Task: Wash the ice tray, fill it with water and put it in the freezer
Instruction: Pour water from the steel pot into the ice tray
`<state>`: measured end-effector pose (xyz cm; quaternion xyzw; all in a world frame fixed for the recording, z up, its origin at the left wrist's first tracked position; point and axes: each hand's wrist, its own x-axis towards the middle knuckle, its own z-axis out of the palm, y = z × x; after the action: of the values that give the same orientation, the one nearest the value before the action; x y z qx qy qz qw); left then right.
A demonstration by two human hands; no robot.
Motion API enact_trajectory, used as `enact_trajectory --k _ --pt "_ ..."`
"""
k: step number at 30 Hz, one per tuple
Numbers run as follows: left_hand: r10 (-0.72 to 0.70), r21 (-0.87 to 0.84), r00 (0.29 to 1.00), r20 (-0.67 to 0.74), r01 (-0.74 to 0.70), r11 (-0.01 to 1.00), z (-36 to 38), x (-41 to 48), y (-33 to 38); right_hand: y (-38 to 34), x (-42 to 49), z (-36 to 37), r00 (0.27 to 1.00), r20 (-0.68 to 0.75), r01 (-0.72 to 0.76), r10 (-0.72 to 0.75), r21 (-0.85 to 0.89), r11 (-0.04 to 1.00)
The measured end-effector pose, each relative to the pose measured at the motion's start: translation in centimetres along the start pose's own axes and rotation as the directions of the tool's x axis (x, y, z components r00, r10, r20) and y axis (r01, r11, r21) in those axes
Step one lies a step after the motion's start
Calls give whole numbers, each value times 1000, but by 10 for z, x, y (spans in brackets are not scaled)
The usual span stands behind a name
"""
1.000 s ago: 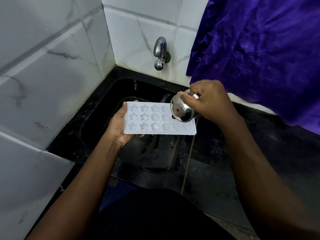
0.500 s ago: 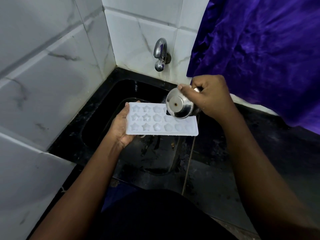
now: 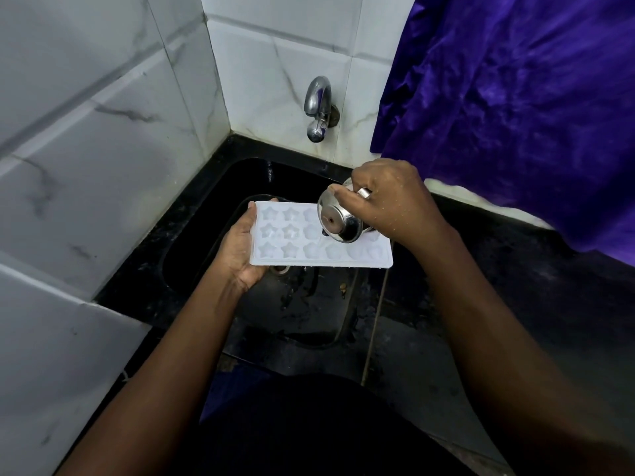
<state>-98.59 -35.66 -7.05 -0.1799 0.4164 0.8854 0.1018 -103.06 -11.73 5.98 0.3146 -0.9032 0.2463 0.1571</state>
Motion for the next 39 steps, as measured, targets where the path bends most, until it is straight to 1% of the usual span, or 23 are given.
enact_trajectory --k 7,13,16,19,23,25,27,32,39 --pt "1 -21 1000 0 -1 1000 4 0 0 2 -3 3 1000 1 -24 24 18 1000" --pt "0 -39 1000 8 0 999 4 -2 -1 4 -3 -8 985 -83 -131 151 209 969" --pt "-13 -62 1000 7 13 998 6 -4 -4 0 -2 -13 978 -125 -128 169 282 951" --pt "-19 -75 1000 11 20 997 6 -5 -6 -7 -1 -5 986 -138 -60 95 235 970" --pt "-49 -118 999 21 51 992 13 -9 -6 -16 -4 18 995 -89 45 -35 110 993" --pt "-67 -136 997 39 72 988 16 -10 -6 -19 -7 28 994 -80 85 -81 54 995" --pt "-78 -146 997 19 80 986 15 -10 -6 -22 -8 32 990 -80 121 -118 26 992" --pt "-53 -126 998 22 56 990 17 -13 -5 -28 -5 26 981 -90 166 -169 -49 985" --pt "-52 -112 999 -3 51 992 17 -13 -3 -28 0 22 979 -78 180 -191 -133 975"
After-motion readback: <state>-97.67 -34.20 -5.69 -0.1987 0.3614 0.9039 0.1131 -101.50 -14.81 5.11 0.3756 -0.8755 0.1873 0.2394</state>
